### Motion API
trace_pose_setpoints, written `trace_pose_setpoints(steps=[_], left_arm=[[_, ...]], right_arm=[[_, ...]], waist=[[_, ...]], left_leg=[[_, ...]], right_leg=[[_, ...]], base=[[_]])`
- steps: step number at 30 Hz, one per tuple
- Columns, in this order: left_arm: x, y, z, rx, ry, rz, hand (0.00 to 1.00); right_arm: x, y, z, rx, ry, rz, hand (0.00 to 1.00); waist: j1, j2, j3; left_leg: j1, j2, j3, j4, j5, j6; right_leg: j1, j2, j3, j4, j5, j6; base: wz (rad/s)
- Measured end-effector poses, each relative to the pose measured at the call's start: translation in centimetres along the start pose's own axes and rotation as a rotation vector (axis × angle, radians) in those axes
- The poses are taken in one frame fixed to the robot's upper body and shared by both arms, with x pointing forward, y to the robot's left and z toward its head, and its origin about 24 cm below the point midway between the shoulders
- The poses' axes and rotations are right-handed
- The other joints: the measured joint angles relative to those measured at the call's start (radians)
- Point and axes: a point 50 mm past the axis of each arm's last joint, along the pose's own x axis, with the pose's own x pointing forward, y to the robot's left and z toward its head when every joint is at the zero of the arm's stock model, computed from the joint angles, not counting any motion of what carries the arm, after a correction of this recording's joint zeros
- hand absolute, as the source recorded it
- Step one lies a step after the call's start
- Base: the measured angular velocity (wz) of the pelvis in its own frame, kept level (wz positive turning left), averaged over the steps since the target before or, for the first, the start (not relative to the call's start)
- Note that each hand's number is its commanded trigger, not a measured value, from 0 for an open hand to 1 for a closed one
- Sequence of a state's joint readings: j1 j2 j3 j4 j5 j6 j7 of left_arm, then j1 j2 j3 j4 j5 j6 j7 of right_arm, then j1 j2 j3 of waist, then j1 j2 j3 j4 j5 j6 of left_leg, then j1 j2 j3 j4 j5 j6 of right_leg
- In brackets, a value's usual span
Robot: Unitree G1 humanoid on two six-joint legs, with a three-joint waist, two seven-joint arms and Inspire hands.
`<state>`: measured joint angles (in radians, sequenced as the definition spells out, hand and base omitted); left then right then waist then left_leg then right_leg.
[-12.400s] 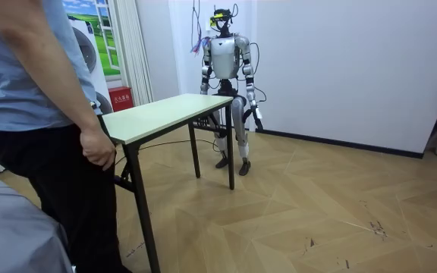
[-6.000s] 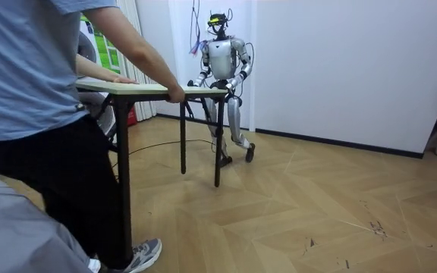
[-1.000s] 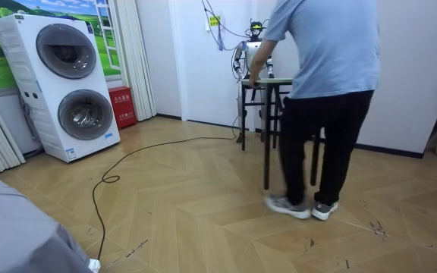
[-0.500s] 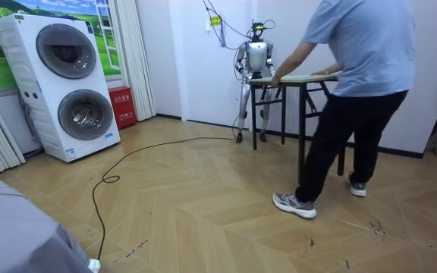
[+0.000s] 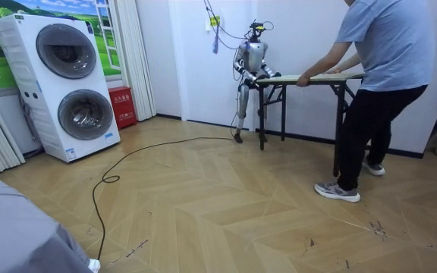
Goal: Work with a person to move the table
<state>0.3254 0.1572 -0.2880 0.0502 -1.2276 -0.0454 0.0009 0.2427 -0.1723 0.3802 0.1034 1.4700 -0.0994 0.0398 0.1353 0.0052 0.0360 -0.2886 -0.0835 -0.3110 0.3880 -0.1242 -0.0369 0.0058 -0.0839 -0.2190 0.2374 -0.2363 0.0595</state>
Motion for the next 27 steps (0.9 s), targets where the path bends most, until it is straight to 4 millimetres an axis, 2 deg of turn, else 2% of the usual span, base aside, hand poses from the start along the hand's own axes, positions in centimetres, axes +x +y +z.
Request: trace_pose_setpoints(steps=[2, 4, 6, 8, 9, 10, 11, 12, 13, 14, 15, 16, 17, 18, 19, 22, 24, 26, 27], left_arm=[[-0.1, 0.1, 0.0, 0.0, 0.001, 0.006, 1.0], [-0.1, 0.2, -0.1, -0.002, 0.003, 0.009, 1.0], [-0.1, 0.2, -0.1, -0.006, 0.003, 0.009, 1.0], [0.0, 0.2, 0.0, -0.001, 0.004, 0.006, 1.0], [0.3, 0.0, 0.0, 0.003, 0.007, 0.001, 1.0], [1.0, -0.4, -0.2, 0.007, 0.019, -0.012, 1.0], [1.6, -0.8, -0.3, 0.018, 0.032, -0.029, 1.0], [1.9, -1.1, -0.2, 0.023, 0.035, -0.036, 1.0], [2.2, -1.5, -0.2, 0.017, 0.038, -0.046, 1.0], [2.3, -1.6, -0.2, 0.008, 0.035, -0.049, 1.0], [2.2, -1.5, -0.2, 0.007, 0.036, -0.045, 1.0], [1.8, -1.0, -0.4, -0.003, 0.037, -0.031, 1.0], [1.5, -0.6, -0.5, -0.015, 0.039, -0.019, 1.0], [1.5, -0.6, -0.5, -0.019, 0.04, -0.016, 1.0], [1.4, -0.5, -0.6, -0.023, 0.042, -0.01, 1.0], [1.4, -0.4, -0.9, -0.033, 0.046, 0.027, 1.0], [1.3, -0.3, -1.1, -0.041, 0.051, 0.041, 1.0], [1.3, -0.2, -1.2, -0.04, 0.057, 0.047, 1.0], [1.2, -0.2, -1.3, -0.04, 0.058, 0.05, 1.0]], right_arm=[[0.0, -0.2, -0.1, -0.002, 0.003, 0.0, 1.0], [0.2, -0.3, -0.1, -0.006, 0.004, 0.004, 1.0], [0.2, -0.3, -0.1, -0.006, 0.005, 0.004, 1.0], [0.2, -0.4, -0.2, -0.001, 0.002, 0.002, 1.0], [0.2, -0.4, 0.0, -0.003, -0.008, -0.001, 1.0], [0.2, -0.5, 0.3, 0.0, -0.025, -0.005, 1.0], [0.2, -0.5, 0.6, 0.009, -0.042, -0.005, 1.0], [0.3, -0.5, 0.9, 0.012, -0.052, -0.005, 1.0], [0.3, -0.4, 1.2, 0.017, -0.066, -0.002, 1.0], [0.4, -0.3, 1.5, 0.013, -0.066, 0.002, 1.0], [0.4, -0.4, 1.5, 0.012, -0.063, 0.0, 1.0], [0.4, -0.4, 1.1, 0.012, -0.045, -0.006, 1.0], [0.4, -0.4, 1.0, 0.0, -0.035, -0.009, 1.0], [0.3, -0.5, 1.0, -0.004, -0.035, -0.01, 1.0], [0.3, -0.5, 1.1, -0.01, -0.035, -0.011, 1.0], [0.3, -0.6, 1.2, -0.041, -0.034, -0.024, 1.0], [0.3, -0.6, 1.1, -0.047, -0.033, -0.033, 1.0], [0.2, -0.8, 1.3, -0.057, -0.029, -0.043, 1.0], [0.1, -0.9, 1.3, -0.057, -0.026, -0.046, 1.0]], waist=[[0.01, 0.0, -0.0001], [0.025, 0.0, -0.0002], [0.028, 0.003, -0.0009], [0.009, 0.004, -0.0011], [-0.007, 0.01, -0.001], [-0.034, 0.015, -0.0013], [-0.049, 0.018, -0.0018], [-0.052, 0.021, -0.0023], [-0.054, 0.03, -0.0074], [-0.052, 0.039, -0.0067], [-0.051, 0.037, -0.0066], [-0.047, 0.031, -0.0065], [-0.048, 0.03, -0.0061], [-0.047, 0.031, -0.0063], [-0.048, 0.032, -0.0064], [-0.054, 0.027, -0.0077], [-0.055, 0.026, -0.0085], [-0.053, 0.026, -0.0085], [-0.052, 0.026, -0.0085]], left_leg=[[-0.011, 0.0, -0.004, -0.01, 0.015, -0.003], [-0.021, -0.001, -0.009, -0.014, 0.026, -0.004], [-0.039, -0.004, -0.005, -0.017, 0.047, -0.002], [-0.055, -0.008, 0.003, -0.027, 0.073, 0.003], [-0.066, -0.016, 0.003, -0.045, 0.103, 0.006], [-0.071, -0.018, 0.022, -0.088, 0.149, 0.013], [-0.073, -0.013, 0.08, -0.142, 0.205, 0.028], [-0.073, -0.008, 0.113, -0.172, 0.233, 0.035], [-0.073, 0.007, 0.177, -0.238, 0.287, 0.032], [-0.078, 0.022, 0.228, -0.246, 0.298, 0.012], [-0.087, 0.031, 0.279, -0.205, 0.27, 0.021], [-0.082, 0.06, 0.399, -0.077, 0.151, 0.075], [-0.064, 0.086, 0.456, 0.029, 0.04, 0.074], [-0.053, 0.097, 0.46, 0.061, 0.003, 0.072], [-0.038, 0.099, 0.441, 0.054, -0.023, 0.066], [0.002, 0.08, 0.44, -0.014, -0.016, 0.082], [0.019, 0.071, 0.443, -0.033, -0.015, 0.084], [0.037, 0.071, 0.442, -0.061, -0.012, 0.086], [0.045, 0.071, 0.434, -0.067, -0.011, 0.085]], right_leg=[[0.002, 0.0, -0.034, -0.001, -0.001, -0.003], [0.003, 0.004, -0.048, -0.001, -0.001, -0.003], [0.014, 0.005, -0.086, -0.001, -0.001, -0.004], [0.016, 0.013, -0.094, 0.0, -0.007, -0.019], [0.022, 0.019, -0.103, 0.0, -0.014, -0.035], [0.024, 0.032, -0.104, -0.001, -0.022, -0.052], [0.018, 0.049, -0.096, -0.002, -0.037, -0.079], [0.011, 0.053, -0.094, -0.003, -0.043, -0.088], [-0.004, 0.058, -0.1, -0.006, -0.045, -0.089], [-0.011, 0.047, -0.137, -0.014, -0.042, -0.094], [-0.007, 0.039, -0.157, -0.015, -0.042, -0.095], [0.009, 0.02, -0.205, -0.019, -0.039, -0.089], [0.018, 0.014, -0.226, -0.022, -0.038, -0.086], [0.015, 0.014, -0.227, -0.017, -0.04, -0.083], [0.01, 0.018, -0.222, -0.006, -0.044, -0.079], [0.01, 0.019, -0.182, 0.002, -0.039, -0.064], [0.015, 0.015, -0.169, 0.002, -0.036, -0.06], [0.012, 0.012, -0.164, 0.011, -0.028, -0.047], [0.004, 0.01, -0.162, 0.034, -0.028, -0.047]], base=[[0.43], [0.46], [0.76], [1.08], [1.51], [1.94], [1.62], [1.33], [0.79], [0.57], [0.14], [0.0], [0.0], [0.08], [0.11], [0.02], [-0.08], [-0.07], [-0.18]])
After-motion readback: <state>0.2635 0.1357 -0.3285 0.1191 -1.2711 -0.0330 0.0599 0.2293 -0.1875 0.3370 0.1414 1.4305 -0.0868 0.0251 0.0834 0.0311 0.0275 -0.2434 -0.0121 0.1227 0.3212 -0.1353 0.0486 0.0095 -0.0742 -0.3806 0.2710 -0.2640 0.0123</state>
